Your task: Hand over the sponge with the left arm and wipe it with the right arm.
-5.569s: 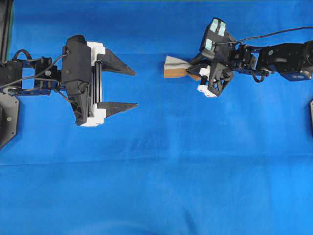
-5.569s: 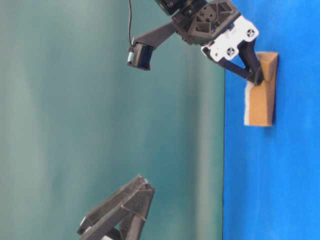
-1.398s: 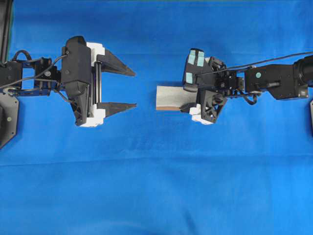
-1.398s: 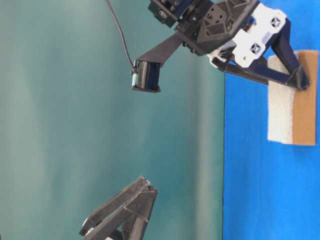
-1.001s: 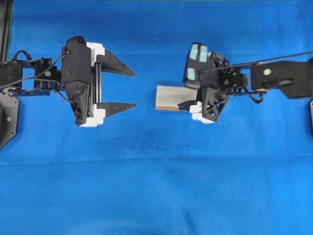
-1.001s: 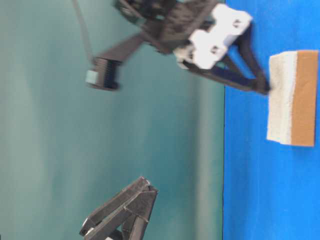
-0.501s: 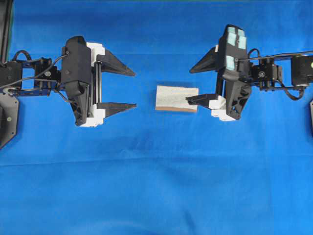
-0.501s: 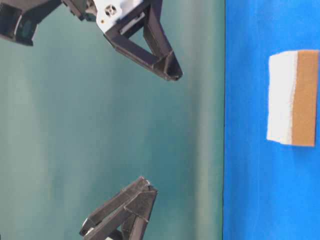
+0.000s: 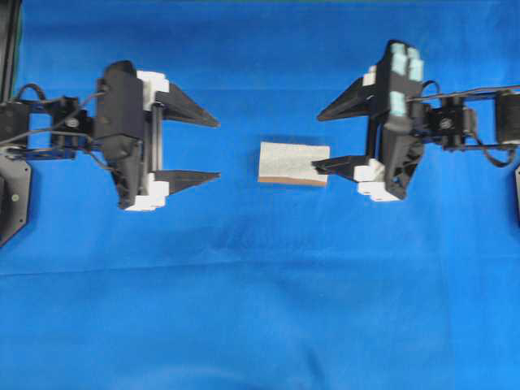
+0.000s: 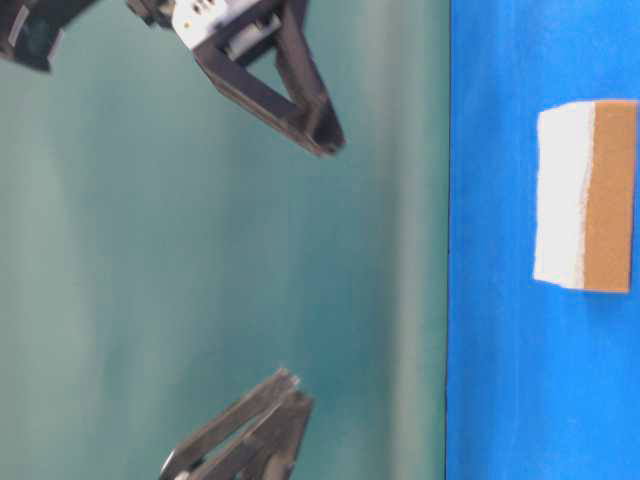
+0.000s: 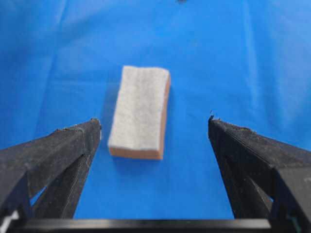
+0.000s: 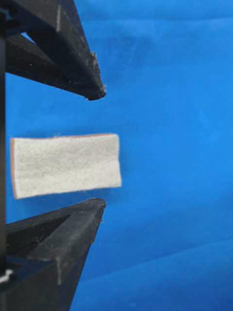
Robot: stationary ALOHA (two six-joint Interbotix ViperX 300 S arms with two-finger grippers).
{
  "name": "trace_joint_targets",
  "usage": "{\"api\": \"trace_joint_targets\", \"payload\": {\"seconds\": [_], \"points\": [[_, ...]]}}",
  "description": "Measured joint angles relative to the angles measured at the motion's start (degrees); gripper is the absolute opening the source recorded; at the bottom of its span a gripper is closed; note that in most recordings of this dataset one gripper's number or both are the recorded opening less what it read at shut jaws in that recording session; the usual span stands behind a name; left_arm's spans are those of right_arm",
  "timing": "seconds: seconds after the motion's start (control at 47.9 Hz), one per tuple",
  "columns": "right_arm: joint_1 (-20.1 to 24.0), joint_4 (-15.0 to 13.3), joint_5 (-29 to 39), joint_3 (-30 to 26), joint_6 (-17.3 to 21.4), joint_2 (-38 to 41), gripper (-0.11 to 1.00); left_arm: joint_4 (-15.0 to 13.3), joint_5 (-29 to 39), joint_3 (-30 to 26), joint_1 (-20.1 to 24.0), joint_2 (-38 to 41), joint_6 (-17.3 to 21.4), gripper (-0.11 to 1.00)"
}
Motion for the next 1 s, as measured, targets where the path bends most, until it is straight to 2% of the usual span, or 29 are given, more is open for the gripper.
{"api": "trace_joint_targets", "payload": {"seconds": [0.25, 0.501, 0.668, 0.834, 1.001], "points": [[0.1, 0.1, 0.9, 6.2, 0.2, -12.4, 0.74, 0.0, 1.2, 5.7, 0.1, -12.7, 0.2, 0.89], [0.1, 0.4, 2.2, 12.1, 0.4, -27.1, 0.74, 0.0, 7.4, 9.9, 0.0, -26.9, 0.8, 0.89], [0.0, 0.4, 3.1, 17.6, 0.5, -36.2, 0.74, 0.0, 9.5, 14.8, 0.0, -37.4, 0.7, 0.89], [0.0, 0.4, 4.7, 22.2, 0.5, -42.4, 0.74, 0.0, 12.0, 19.6, 0.0, -47.7, 0.9, 0.89], [0.1, 0.9, 4.8, 25.7, 0.5, -44.5, 0.74, 0.0, 15.7, 21.9, 0.0, -52.6, 0.3, 0.89]]}}
